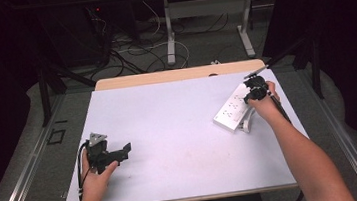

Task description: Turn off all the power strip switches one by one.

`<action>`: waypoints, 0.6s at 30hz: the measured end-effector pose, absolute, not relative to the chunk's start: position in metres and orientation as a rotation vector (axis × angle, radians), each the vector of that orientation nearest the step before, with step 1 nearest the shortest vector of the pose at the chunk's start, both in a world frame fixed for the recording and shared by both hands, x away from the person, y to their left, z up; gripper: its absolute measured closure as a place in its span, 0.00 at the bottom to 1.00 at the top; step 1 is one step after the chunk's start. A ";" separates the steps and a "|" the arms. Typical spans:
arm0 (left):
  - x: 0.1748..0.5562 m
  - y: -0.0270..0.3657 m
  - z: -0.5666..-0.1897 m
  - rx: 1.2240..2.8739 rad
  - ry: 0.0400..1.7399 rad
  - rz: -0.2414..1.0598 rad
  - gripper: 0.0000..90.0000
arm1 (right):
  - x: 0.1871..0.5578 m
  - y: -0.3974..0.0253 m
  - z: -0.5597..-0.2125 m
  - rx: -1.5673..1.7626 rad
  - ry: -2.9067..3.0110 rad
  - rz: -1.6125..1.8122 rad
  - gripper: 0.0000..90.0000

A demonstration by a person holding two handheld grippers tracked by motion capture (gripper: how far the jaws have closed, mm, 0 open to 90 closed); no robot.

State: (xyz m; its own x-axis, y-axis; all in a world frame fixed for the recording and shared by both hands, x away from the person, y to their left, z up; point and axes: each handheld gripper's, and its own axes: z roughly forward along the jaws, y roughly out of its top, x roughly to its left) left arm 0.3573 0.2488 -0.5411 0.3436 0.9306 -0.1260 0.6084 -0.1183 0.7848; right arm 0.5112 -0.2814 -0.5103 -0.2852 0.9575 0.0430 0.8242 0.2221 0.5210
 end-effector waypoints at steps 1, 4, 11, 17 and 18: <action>0.357 0.249 -0.541 1.826 1.357 0.520 0.01 | 0.511 -0.281 -0.510 1.666 2.214 0.657 1.00; 0.357 0.249 -0.541 1.826 1.357 0.518 0.01 | 0.510 -0.280 -0.510 1.660 2.218 0.652 0.99; 0.357 0.248 -0.542 1.818 1.355 0.525 0.01 | 0.509 -0.283 -0.513 1.656 2.195 0.690 0.98; 0.357 0.248 -0.541 1.828 1.358 0.517 0.01 | 0.509 -0.283 -0.512 1.648 2.207 0.655 0.98; 0.357 0.248 -0.541 1.828 1.358 0.517 0.01 | 0.509 -0.283 -0.512 1.642 2.204 0.655 0.98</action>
